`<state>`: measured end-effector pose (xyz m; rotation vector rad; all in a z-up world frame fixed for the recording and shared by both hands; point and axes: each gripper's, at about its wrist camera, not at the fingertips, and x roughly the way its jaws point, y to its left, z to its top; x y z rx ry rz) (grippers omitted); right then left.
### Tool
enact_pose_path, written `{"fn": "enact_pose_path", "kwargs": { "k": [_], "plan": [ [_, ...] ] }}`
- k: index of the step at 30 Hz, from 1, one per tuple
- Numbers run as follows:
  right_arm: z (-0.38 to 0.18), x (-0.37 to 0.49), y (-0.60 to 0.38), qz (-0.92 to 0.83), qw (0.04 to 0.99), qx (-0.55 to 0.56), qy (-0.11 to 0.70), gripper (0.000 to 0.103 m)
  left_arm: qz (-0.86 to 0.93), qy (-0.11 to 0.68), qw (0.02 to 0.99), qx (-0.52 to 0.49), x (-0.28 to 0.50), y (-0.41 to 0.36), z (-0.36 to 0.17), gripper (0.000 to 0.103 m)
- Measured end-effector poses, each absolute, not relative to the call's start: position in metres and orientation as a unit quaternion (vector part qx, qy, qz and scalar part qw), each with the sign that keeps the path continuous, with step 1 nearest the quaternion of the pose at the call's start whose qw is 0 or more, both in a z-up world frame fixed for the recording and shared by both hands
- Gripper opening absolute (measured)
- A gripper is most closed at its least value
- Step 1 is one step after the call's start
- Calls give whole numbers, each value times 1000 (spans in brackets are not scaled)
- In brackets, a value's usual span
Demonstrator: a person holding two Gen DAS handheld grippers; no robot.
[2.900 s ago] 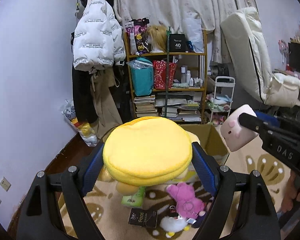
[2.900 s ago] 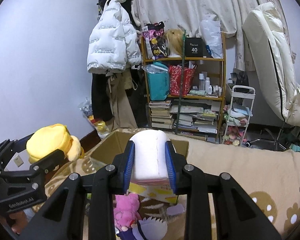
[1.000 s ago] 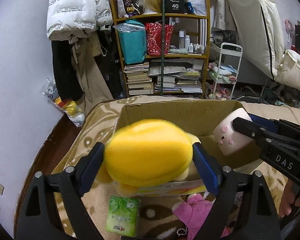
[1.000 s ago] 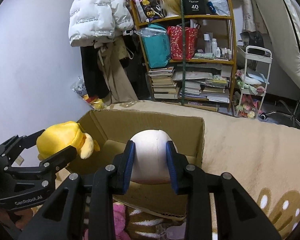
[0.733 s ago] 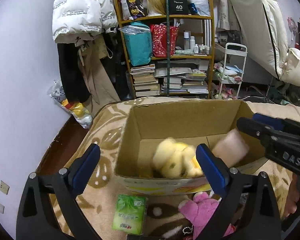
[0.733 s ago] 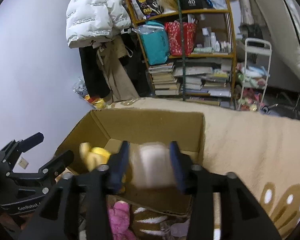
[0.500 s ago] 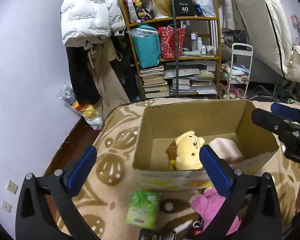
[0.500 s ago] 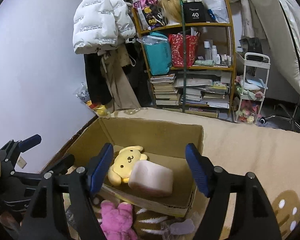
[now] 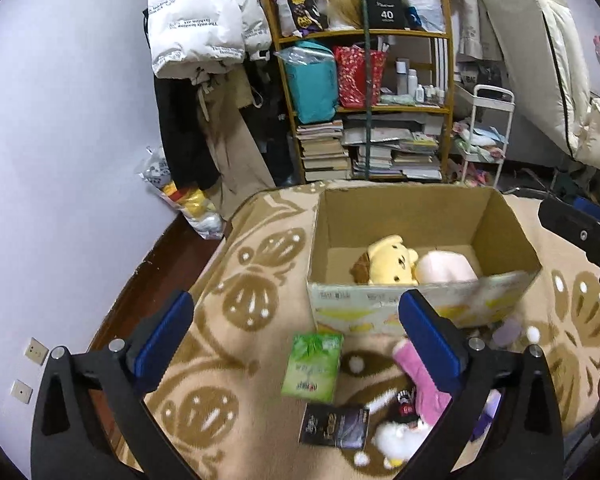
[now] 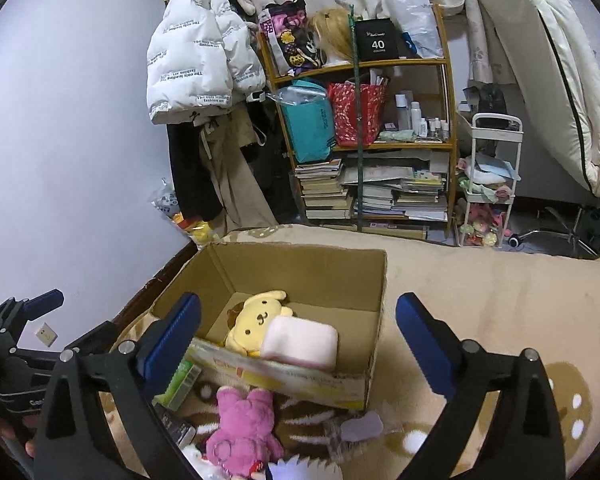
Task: Organize soft objects
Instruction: 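Lower the white-purple doll into the box and open the right tool, then move the left tool down to the black Face tissue pack and grasp it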
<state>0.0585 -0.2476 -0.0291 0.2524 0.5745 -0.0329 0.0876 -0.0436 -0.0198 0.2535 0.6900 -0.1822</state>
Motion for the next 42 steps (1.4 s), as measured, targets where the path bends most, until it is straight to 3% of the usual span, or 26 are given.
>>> {"fn": "enact_pose_path", "kwargs": {
  "k": [16,42],
  "plan": [
    [-27,17,-237,-23,940,114,320,102,-85,371,916,126,52,-26,-24,101],
    [-88,19,-207,-8,888,105,448,102,-55,465,874,130,65,-20,-85,101]
  ]
}}
